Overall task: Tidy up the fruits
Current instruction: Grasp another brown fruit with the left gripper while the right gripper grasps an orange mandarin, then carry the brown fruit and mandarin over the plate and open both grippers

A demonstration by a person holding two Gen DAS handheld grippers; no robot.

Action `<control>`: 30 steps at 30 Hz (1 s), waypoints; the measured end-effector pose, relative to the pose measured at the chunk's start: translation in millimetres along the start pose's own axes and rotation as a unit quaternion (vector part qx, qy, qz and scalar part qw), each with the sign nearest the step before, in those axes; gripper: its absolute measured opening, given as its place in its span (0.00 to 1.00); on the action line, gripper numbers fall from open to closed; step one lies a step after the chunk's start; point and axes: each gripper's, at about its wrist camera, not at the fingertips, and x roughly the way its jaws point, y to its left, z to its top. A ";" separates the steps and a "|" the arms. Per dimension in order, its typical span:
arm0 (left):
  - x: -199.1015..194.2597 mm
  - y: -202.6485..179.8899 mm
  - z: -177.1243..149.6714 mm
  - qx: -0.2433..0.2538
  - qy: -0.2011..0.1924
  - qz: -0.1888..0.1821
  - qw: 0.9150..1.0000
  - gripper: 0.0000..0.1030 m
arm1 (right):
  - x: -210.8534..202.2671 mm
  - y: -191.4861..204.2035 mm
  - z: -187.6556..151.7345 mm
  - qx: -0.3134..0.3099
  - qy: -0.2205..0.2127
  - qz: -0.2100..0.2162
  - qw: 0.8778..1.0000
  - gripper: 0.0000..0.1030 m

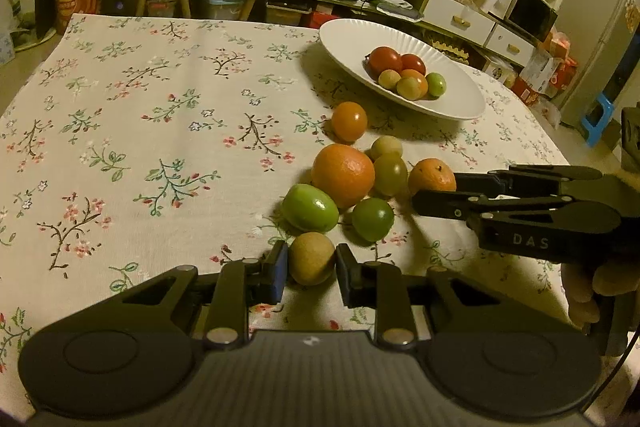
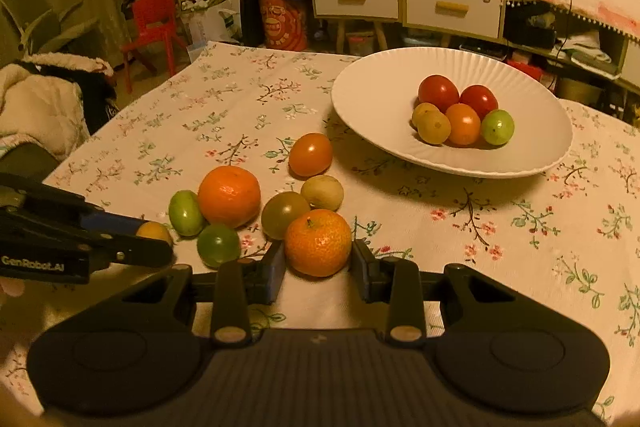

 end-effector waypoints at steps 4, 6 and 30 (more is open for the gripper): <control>-3.1 -1.8 2.9 -0.001 -0.005 -0.004 1.000 0.19 | -4.7 -0.9 -0.5 0.003 -0.003 0.002 1.000 0.31; -4.1 -3.0 4.8 -0.001 -0.009 -0.008 1.000 0.19 | -7.6 -1.2 0.3 0.007 -0.004 0.003 1.000 0.31; 19.7 -72.6 65.7 0.094 -0.063 -0.026 0.993 0.19 | -28.8 -52.4 41.4 0.042 -0.059 -0.048 0.996 0.31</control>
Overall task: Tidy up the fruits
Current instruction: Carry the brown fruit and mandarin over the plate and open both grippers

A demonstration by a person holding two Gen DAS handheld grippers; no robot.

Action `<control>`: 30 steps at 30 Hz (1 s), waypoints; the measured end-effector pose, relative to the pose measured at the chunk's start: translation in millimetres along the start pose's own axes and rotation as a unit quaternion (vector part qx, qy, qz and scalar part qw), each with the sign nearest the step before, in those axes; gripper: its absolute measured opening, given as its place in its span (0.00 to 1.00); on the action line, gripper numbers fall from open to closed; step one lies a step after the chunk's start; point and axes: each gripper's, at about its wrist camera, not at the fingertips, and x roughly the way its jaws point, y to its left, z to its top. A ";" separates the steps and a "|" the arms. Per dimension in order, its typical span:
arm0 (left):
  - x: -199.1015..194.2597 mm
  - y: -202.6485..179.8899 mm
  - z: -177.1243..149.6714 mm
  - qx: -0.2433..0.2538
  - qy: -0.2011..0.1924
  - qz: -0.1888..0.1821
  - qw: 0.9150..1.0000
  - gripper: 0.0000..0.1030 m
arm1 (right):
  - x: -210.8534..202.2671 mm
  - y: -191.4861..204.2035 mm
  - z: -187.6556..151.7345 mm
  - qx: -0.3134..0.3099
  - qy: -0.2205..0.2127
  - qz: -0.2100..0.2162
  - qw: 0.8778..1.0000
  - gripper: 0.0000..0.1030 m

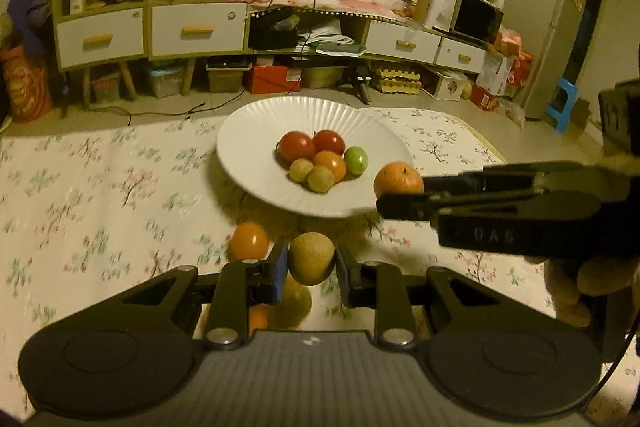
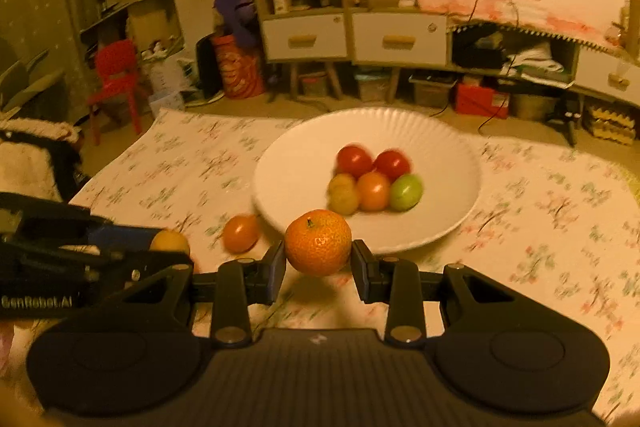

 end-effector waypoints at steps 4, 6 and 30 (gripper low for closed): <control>23.4 -2.2 18.9 0.014 0.000 0.009 1.000 0.19 | 8.6 -12.7 13.6 0.005 -0.009 -0.012 1.000 0.31; 35.5 -2.9 29.4 0.019 0.001 0.013 1.000 0.19 | 15.0 -19.4 18.7 0.007 -0.012 -0.017 1.000 0.31; 89.7 9.7 49.7 0.013 0.044 0.051 0.998 0.19 | 62.2 -53.2 31.2 0.014 0.014 -0.070 0.997 0.31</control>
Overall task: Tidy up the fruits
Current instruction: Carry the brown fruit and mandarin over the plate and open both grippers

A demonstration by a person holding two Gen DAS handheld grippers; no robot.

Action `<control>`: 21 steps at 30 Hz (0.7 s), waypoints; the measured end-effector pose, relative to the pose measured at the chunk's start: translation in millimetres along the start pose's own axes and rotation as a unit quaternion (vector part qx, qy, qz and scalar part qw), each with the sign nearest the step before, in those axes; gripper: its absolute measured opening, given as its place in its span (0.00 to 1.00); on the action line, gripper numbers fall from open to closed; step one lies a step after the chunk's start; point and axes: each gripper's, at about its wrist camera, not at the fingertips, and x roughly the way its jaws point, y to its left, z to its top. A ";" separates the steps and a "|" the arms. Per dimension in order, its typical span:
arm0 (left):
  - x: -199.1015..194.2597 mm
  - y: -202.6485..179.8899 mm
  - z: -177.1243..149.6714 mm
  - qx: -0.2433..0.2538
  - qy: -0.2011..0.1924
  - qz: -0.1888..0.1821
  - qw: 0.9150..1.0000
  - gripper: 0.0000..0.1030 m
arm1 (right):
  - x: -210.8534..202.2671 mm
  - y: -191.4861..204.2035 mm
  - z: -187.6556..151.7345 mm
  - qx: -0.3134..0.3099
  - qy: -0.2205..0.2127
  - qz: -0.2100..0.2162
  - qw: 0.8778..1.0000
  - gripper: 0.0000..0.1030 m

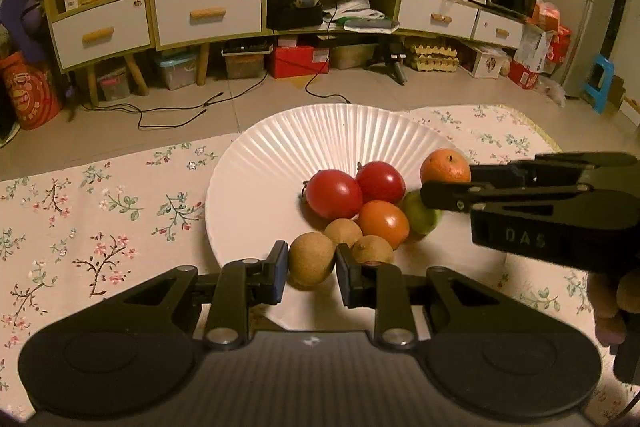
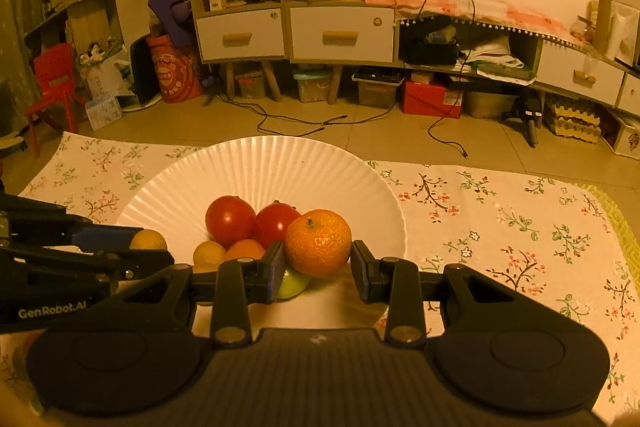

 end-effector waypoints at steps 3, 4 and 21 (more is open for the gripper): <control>0.7 -2.8 1.2 0.009 0.002 0.001 1.000 0.19 | -0.1 0.6 1.3 -0.003 0.001 -0.001 1.000 0.31; 1.1 -3.3 1.8 0.010 0.003 0.001 1.000 0.19 | 0.7 -0.2 2.3 -0.004 0.001 0.000 1.000 0.31; -7.5 -10.0 6.1 0.026 -0.007 -0.014 1.000 0.48 | -10.4 -0.7 2.7 -0.001 -0.003 0.009 1.000 0.45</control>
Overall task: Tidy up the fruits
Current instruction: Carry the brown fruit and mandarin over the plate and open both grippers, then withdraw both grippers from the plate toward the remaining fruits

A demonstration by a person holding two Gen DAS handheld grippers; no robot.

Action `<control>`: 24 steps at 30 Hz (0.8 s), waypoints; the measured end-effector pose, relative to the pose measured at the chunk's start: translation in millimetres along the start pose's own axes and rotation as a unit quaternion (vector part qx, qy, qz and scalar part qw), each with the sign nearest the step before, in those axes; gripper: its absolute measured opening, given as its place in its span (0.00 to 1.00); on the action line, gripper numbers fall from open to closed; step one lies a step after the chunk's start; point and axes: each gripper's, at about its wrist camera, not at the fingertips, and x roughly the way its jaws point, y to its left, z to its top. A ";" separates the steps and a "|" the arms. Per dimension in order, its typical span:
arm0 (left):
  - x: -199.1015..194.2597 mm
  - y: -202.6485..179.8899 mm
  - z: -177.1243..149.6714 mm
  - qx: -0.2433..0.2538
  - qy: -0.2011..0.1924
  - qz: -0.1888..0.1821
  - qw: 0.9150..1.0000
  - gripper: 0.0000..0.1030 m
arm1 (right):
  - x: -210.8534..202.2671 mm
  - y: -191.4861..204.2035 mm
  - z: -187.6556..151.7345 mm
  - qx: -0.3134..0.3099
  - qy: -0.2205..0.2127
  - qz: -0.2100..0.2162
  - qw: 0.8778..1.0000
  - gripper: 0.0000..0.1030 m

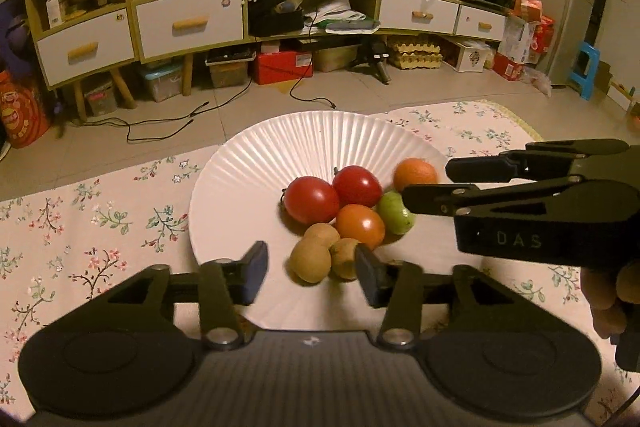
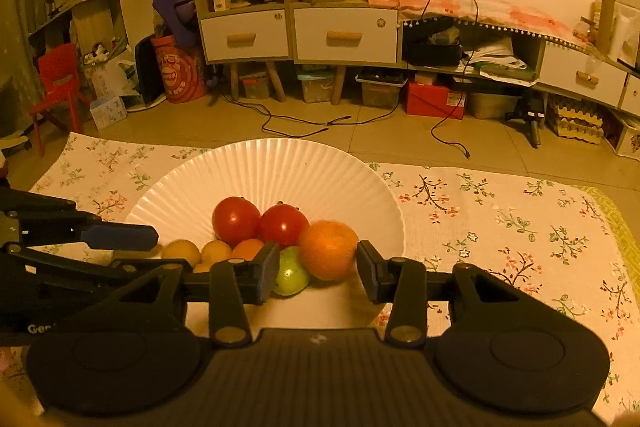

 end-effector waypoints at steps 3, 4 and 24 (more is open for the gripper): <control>-6.4 -1.5 -1.3 0.002 -0.001 0.001 1.000 0.56 | -7.0 2.7 1.3 0.000 -0.006 0.004 1.000 0.55; -9.1 -2.0 -2.0 0.004 -0.002 0.001 1.000 0.58 | -9.2 4.2 1.5 -0.002 -0.006 0.006 1.000 0.56; -66.7 -4.6 -34.6 0.011 -0.012 0.004 1.000 0.92 | -58.4 20.8 -12.4 0.004 -0.016 0.012 1.000 0.83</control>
